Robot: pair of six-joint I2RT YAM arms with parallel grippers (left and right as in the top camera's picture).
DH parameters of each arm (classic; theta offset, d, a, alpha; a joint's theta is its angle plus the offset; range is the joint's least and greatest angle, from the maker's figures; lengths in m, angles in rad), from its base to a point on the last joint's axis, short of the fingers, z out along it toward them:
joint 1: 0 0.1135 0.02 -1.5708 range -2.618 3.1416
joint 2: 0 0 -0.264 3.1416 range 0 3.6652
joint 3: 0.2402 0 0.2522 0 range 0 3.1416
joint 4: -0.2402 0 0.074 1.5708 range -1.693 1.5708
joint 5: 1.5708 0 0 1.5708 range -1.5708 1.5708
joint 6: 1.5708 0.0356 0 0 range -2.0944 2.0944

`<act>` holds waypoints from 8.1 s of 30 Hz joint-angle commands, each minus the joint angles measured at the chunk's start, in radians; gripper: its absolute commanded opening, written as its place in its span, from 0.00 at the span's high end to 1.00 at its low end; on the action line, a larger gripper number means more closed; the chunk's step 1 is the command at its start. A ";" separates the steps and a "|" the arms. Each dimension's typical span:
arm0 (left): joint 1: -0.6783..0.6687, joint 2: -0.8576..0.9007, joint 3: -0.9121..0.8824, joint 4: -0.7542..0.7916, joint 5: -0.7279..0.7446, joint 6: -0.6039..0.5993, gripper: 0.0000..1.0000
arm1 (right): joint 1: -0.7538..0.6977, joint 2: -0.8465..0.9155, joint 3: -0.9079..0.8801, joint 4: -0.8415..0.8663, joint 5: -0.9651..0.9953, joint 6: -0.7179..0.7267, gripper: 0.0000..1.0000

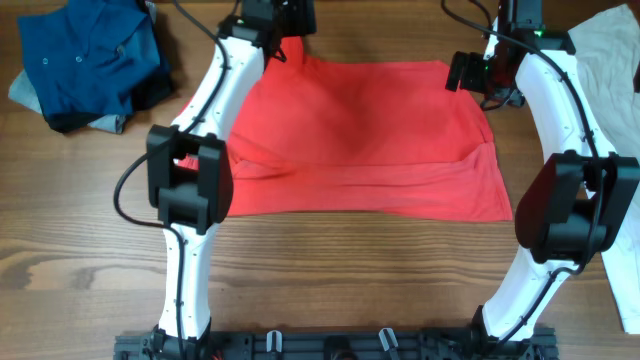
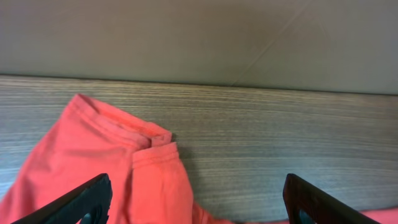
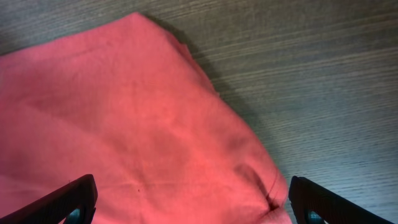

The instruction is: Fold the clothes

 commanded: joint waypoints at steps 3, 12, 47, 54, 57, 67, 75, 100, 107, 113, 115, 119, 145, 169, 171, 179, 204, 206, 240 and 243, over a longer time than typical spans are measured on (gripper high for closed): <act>0.003 0.095 0.027 0.035 -0.039 0.008 0.12 | 0.002 0.005 0.020 0.014 0.036 -0.020 0.01; 0.001 0.188 0.027 0.044 -0.027 -0.037 0.31 | 0.002 0.005 0.020 0.023 0.037 -0.018 0.01; 0.003 0.249 0.027 -0.050 -0.039 -0.037 0.96 | -0.002 0.241 0.020 0.402 -0.153 0.089 0.00; 0.003 0.249 0.027 -0.061 -0.039 -0.037 0.96 | -0.002 0.243 0.019 0.373 -0.179 0.089 0.18; 0.003 0.249 0.027 -0.070 -0.039 -0.037 0.95 | -0.002 0.243 0.019 0.346 -0.179 0.097 0.56; 0.003 0.249 0.027 -0.073 -0.039 -0.038 0.95 | 0.042 0.242 0.019 0.200 -0.173 0.114 0.87; 0.003 0.250 0.027 -0.074 -0.039 -0.068 0.94 | 0.142 0.188 0.019 0.114 0.095 0.153 0.30; 0.003 0.250 0.027 -0.078 -0.038 -0.068 0.94 | -0.027 0.210 0.033 0.100 -0.198 0.164 0.26; 0.003 0.250 0.027 -0.078 -0.038 -0.068 0.94 | -0.026 0.243 0.033 0.099 -0.198 0.167 0.43; 0.003 0.250 0.027 -0.085 -0.038 -0.068 0.94 | -0.026 0.255 0.032 0.114 -0.165 0.201 0.82; 0.003 0.250 0.027 -0.087 -0.038 -0.068 0.94 | -0.026 0.255 0.044 0.108 -0.119 0.218 0.87; 0.006 0.250 0.027 -0.089 -0.039 -0.067 0.94 | -0.029 0.239 0.104 0.058 -0.016 0.219 0.94; 0.024 -0.137 0.028 -0.620 -0.039 -0.067 0.96 | -0.055 0.035 0.194 -0.234 0.122 0.408 0.96; 0.131 -0.136 0.027 -1.118 0.033 -0.063 0.00 | -0.072 0.008 0.187 -0.443 -0.042 0.257 0.45; 0.131 -0.133 0.027 -1.033 0.034 -0.063 0.00 | -0.072 0.011 0.177 -0.421 -0.083 0.222 0.32; 0.131 -0.060 0.027 -0.875 0.100 -0.030 0.04 | -0.058 0.013 0.137 -0.370 -0.142 0.186 0.28; 0.258 0.057 0.026 -1.029 0.198 0.024 0.96 | -0.043 0.014 0.079 -0.328 -0.142 0.171 0.28; 0.261 0.056 0.026 -1.077 0.198 0.018 0.96 | -0.043 0.014 0.079 -0.328 -0.141 0.171 0.27; 0.288 -0.219 -0.404 -1.215 -0.038 -0.114 0.89 | 0.032 0.016 -0.014 -0.239 -0.150 0.189 0.25; 0.299 -0.219 -0.404 -1.133 -0.026 -0.117 0.85 | 0.032 0.016 -0.022 -0.197 -0.153 0.182 0.26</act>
